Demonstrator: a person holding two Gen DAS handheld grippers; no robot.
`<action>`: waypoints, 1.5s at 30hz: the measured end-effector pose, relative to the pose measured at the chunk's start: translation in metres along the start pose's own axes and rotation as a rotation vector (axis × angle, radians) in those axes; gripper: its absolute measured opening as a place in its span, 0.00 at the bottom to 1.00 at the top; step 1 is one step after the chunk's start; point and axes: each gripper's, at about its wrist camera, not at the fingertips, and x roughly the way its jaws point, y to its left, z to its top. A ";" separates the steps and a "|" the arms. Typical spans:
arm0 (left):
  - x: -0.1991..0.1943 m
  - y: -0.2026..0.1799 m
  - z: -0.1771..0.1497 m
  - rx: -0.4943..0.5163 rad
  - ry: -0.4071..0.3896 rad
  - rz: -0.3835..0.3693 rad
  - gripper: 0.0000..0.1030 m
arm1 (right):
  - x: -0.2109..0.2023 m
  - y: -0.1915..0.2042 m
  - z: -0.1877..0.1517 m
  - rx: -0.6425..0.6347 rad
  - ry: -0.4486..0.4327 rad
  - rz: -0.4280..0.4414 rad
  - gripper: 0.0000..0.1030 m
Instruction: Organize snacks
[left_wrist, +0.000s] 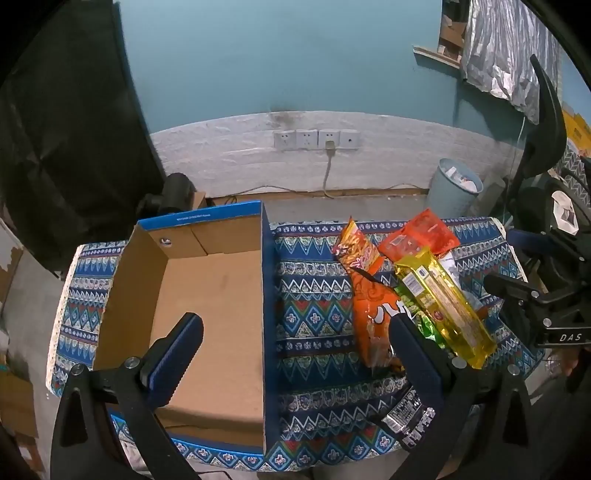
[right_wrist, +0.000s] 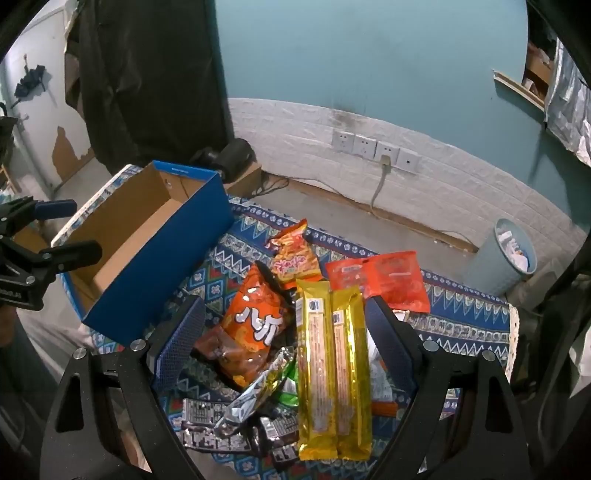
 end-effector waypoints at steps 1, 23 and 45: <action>0.000 0.000 0.000 0.002 0.002 -0.001 0.99 | 0.000 0.000 0.000 0.000 0.001 0.002 0.84; 0.005 -0.002 -0.003 0.004 0.017 0.006 0.99 | 0.001 0.003 -0.001 0.000 0.005 0.006 0.84; 0.009 -0.007 -0.005 0.017 0.036 -0.003 0.99 | -0.001 0.003 -0.001 0.002 0.013 0.007 0.84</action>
